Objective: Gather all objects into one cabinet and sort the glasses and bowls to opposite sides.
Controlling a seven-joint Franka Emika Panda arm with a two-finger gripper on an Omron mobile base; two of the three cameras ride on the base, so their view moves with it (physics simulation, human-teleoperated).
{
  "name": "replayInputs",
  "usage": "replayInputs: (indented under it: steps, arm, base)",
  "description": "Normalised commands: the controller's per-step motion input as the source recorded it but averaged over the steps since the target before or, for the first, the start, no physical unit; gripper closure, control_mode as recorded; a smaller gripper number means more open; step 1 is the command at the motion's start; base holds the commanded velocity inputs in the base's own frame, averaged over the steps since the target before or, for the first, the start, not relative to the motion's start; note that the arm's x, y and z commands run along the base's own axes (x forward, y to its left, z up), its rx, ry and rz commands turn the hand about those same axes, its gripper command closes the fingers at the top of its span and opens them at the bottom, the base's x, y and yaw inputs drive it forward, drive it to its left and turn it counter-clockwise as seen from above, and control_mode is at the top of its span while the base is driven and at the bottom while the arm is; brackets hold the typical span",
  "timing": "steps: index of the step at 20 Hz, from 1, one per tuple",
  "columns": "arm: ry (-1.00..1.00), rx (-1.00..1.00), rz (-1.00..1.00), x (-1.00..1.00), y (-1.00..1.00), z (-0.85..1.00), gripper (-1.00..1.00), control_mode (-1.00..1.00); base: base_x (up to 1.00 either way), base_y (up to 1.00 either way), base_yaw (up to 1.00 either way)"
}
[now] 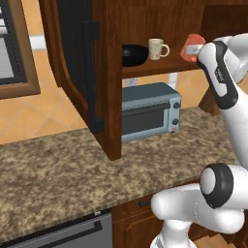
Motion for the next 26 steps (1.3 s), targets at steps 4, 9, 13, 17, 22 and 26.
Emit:
replayInputs:
  steps: [4,9,13,17,22,26]
  arm:
    - [0.06,-0.14,-0.04,0.56,0.00,-0.13,1.00,-1.00]
    - [0.02,-0.01,-0.02,0.69,0.00,-0.15,1.00,-1.00]
    - [-0.01,0.02,0.00,0.69,0.00,-0.63,1.00,-1.00]
    - [-0.08,0.10,0.00,0.65,0.00,-0.24,1.00,-1.00]
    - [-0.02,0.05,0.00,0.48,0.00,-0.04,1.00,-1.00]
    - [0.00,0.04,0.00,0.04,0.01,-0.08,1.00,-1.00]
  base:
    - [0.00,0.00,0.00]
    - [0.00,0.00,0.00]
    - [0.00,0.00,0.00]
    - [0.00,0.00,0.00]
    - [0.00,0.00,0.00]
    - [0.00,0.00,0.00]
